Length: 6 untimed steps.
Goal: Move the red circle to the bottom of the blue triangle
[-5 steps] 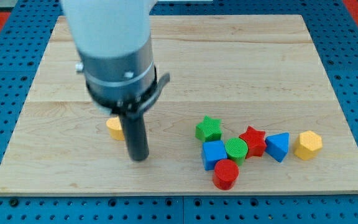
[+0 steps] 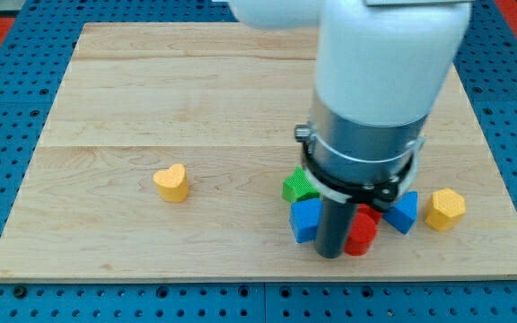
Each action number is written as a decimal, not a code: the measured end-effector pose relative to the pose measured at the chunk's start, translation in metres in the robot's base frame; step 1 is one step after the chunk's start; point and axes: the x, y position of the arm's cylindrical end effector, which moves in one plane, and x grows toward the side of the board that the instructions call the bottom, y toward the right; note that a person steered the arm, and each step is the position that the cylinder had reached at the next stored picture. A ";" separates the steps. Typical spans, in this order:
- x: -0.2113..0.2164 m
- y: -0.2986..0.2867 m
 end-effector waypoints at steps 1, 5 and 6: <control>-0.001 0.029; 0.006 -0.120; -0.032 -0.104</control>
